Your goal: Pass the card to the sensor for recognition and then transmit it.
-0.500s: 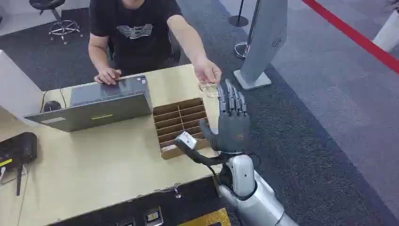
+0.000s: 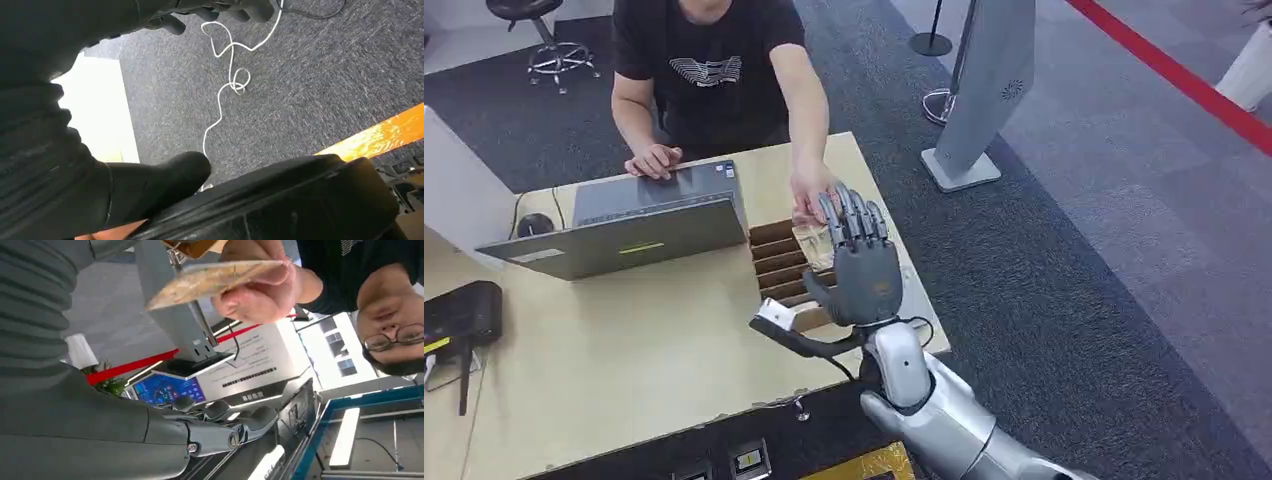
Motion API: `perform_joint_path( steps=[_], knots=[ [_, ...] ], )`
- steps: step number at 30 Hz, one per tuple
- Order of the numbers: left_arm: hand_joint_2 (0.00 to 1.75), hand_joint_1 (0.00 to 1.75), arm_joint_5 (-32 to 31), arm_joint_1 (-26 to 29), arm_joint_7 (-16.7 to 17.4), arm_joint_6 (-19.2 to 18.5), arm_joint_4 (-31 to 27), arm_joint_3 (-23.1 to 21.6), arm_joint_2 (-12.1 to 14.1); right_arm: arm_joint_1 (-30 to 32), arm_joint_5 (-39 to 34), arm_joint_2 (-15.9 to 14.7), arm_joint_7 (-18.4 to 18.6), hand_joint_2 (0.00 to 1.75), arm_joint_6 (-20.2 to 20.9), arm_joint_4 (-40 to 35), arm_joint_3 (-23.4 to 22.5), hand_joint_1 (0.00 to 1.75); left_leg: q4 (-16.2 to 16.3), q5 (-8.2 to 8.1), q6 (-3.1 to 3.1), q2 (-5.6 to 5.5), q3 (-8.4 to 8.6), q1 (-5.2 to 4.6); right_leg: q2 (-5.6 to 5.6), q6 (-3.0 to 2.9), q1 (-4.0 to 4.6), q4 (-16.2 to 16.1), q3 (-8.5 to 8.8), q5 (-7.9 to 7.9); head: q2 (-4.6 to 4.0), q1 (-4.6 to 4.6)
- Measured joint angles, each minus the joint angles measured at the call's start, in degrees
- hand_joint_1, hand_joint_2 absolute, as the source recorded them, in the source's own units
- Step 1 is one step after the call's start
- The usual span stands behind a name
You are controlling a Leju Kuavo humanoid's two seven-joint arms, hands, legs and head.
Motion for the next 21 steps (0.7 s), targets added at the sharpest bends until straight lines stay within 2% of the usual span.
perform_joint_path(
  steps=[7, 9, 10, 11, 12, 13, 14, 21],
  knots=[
    [1.75, 0.00, 0.0, 0.0, 0.0, -0.1, 0.0, 0.0, 0.0, -0.4, -0.3, 0.0, -0.1, 1.75, 0.0, 1.9, 0.7, 0.00, 0.0, 0.00, 0.00, 0.00, 0.00, 0.00, -0.01, 0.00, 0.00, 0.0, 0.00, 0.00, 0.00, 0.00],
    [1.75, 0.00, 0.0, 0.0, 0.0, -0.1, 0.0, 0.0, 0.0, -0.5, -0.6, 0.0, -0.3, 1.75, 0.0, 2.2, 0.7, 0.12, 0.0, 0.00, 0.00, 0.00, 0.00, 0.00, -0.01, 0.00, 0.00, 0.0, 0.00, 0.00, 0.00, 0.00],
    [1.75, 0.00, 0.0, 0.0, 0.0, -0.1, 0.0, 0.0, 0.0, -0.5, -0.7, 0.0, -0.4, 1.75, 0.0, 2.3, 0.8, 0.12, 0.0, 0.00, 0.00, 0.00, 0.00, 0.00, -0.01, 0.00, 0.00, 0.0, 0.00, 0.00, 0.00, 0.00],
    [1.75, 0.00, 0.0, 0.0, 0.1, 0.0, 0.0, 0.0, 0.0, -0.5, -0.7, 0.0, -0.5, 1.75, 0.0, 2.5, 0.8, 0.24, 0.0, 0.00, 0.00, 0.00, 0.00, 0.00, -0.01, 0.00, 0.00, 0.0, 0.00, 0.00, 0.00, 0.00],
    [1.75, 0.00, 0.0, 0.0, 0.1, 0.0, 0.0, 0.0, 0.0, -0.5, -0.9, 0.0, -0.5, 1.75, 0.0, 2.6, 0.8, 1.59, 0.0, 0.00, 0.00, 0.00, 0.00, 0.00, -0.01, 0.00, 0.00, 0.0, 0.00, 0.00, 0.00, 0.00],
    [1.75, 0.00, 0.0, 0.0, 0.2, 0.0, 0.0, 0.0, 0.0, -0.5, -1.1, 0.0, -0.6, 1.75, 0.0, 2.7, 0.9, 1.59, 0.0, 0.00, 0.00, 0.00, 0.00, 0.00, -0.01, 0.00, 0.00, 0.0, 0.00, 0.00, 0.00, 0.00],
    [1.75, 0.00, 0.0, 0.0, 0.3, 0.0, 0.0, 0.0, 0.0, -0.6, -1.1, 0.0, -0.8, 1.75, 0.0, 2.9, 1.1, 1.75, 0.0, 0.00, 0.00, 0.00, 0.00, 0.00, -0.01, 0.00, 0.00, 0.0, 0.00, 0.00, 0.00, 0.00],
    [1.75, 0.00, 0.4, 0.0, 0.3, 0.1, 0.0, 0.0, 0.0, -0.8, -2.3, 0.0, -2.0, 1.75, 0.0, 3.9, 1.5, 1.75, 0.0, 0.00, 0.00, 0.00, 0.00, 0.00, -0.01, 0.00, 0.00, 0.0, 0.00, 0.00, 0.00, 0.00]
  ],
)
